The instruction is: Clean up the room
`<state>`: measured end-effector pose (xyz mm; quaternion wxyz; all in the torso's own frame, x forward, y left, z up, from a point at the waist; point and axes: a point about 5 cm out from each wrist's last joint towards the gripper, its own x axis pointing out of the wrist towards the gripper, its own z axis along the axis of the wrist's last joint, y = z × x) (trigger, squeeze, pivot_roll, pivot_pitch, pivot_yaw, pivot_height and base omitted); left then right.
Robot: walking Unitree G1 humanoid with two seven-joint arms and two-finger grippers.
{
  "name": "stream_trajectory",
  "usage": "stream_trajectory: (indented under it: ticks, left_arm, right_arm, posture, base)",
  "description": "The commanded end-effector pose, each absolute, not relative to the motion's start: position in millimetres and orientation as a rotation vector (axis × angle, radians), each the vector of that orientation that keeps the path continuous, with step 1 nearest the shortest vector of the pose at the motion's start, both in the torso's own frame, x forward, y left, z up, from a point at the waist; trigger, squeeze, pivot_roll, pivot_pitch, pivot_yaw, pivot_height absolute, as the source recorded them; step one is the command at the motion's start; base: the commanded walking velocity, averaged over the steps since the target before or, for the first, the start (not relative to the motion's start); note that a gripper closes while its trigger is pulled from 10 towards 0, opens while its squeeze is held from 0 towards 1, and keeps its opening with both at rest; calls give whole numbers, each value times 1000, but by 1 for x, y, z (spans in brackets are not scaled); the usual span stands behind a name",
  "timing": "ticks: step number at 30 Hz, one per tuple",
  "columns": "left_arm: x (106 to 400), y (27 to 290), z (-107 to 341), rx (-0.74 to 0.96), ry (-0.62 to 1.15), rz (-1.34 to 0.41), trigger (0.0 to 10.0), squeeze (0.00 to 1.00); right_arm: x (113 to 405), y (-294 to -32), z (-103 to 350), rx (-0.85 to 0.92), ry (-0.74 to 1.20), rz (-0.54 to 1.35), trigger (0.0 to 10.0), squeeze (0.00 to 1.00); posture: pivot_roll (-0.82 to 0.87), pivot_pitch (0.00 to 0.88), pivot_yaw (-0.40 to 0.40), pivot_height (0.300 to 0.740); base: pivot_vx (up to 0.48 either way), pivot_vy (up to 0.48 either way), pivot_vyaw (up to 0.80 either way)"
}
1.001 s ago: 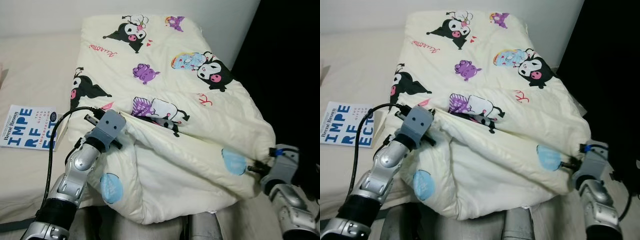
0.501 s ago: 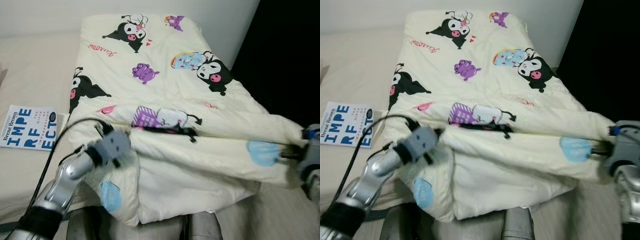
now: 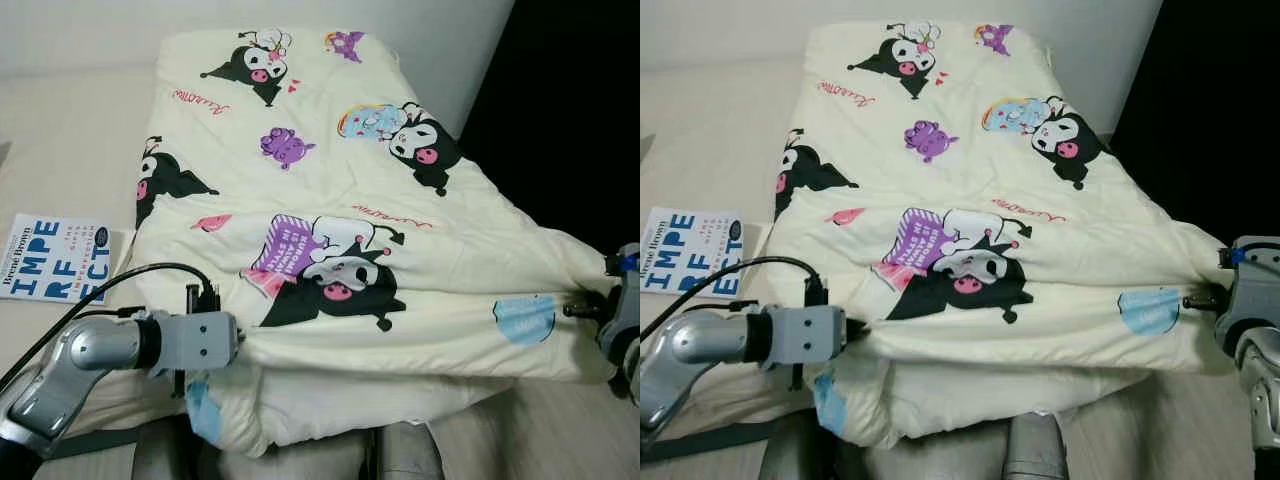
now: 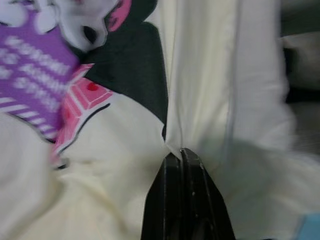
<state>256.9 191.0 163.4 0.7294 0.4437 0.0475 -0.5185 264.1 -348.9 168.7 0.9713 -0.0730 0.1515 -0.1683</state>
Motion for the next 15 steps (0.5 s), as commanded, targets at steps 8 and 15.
stream_trajectory:
  ticks: [8,15]
  left_arm:
    - [237,208,138,761,364,-1151,10000,1000]
    - [234,208,126,642,382,-1072,10000,1000]
  right_arm:
    - [242,-376,159,-218,443,-504,0,0]
    - [243,-373,159,-223,449,-492,0,0]
  posture:
    - [-133,244,-7,471]
    - [-127,246,-8,471]
  base:
    - [0,0,0]
    - [0,0,0]
